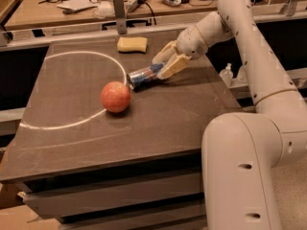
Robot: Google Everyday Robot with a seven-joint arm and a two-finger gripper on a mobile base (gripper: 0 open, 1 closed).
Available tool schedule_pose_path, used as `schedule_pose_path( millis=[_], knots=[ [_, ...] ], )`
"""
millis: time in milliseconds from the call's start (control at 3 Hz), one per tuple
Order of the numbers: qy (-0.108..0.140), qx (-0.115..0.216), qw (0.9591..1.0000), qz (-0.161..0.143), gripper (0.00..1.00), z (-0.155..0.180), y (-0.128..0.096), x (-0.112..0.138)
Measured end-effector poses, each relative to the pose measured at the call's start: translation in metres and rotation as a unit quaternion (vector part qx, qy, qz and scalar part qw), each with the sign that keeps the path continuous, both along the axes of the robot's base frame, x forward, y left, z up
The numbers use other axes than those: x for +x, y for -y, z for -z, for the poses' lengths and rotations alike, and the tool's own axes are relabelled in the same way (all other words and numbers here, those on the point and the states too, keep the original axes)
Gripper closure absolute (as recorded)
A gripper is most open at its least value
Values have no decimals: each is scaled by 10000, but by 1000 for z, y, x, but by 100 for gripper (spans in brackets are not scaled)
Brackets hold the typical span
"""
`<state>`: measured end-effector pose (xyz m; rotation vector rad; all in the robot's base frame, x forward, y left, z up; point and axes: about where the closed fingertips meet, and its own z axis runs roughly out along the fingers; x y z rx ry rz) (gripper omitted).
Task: Move redbull can near sponge
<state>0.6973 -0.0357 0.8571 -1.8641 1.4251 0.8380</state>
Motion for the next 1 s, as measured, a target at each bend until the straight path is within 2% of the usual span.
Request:
schedule_pose_path(
  millis=[333, 667, 1000],
  knots=[
    [155, 27, 9995, 274, 90, -17, 6, 6],
    [568, -177, 9904, 1250, 100, -37, 40, 30],
    [861, -582, 9704, 2182, 100, -35, 74, 45]
  ],
)
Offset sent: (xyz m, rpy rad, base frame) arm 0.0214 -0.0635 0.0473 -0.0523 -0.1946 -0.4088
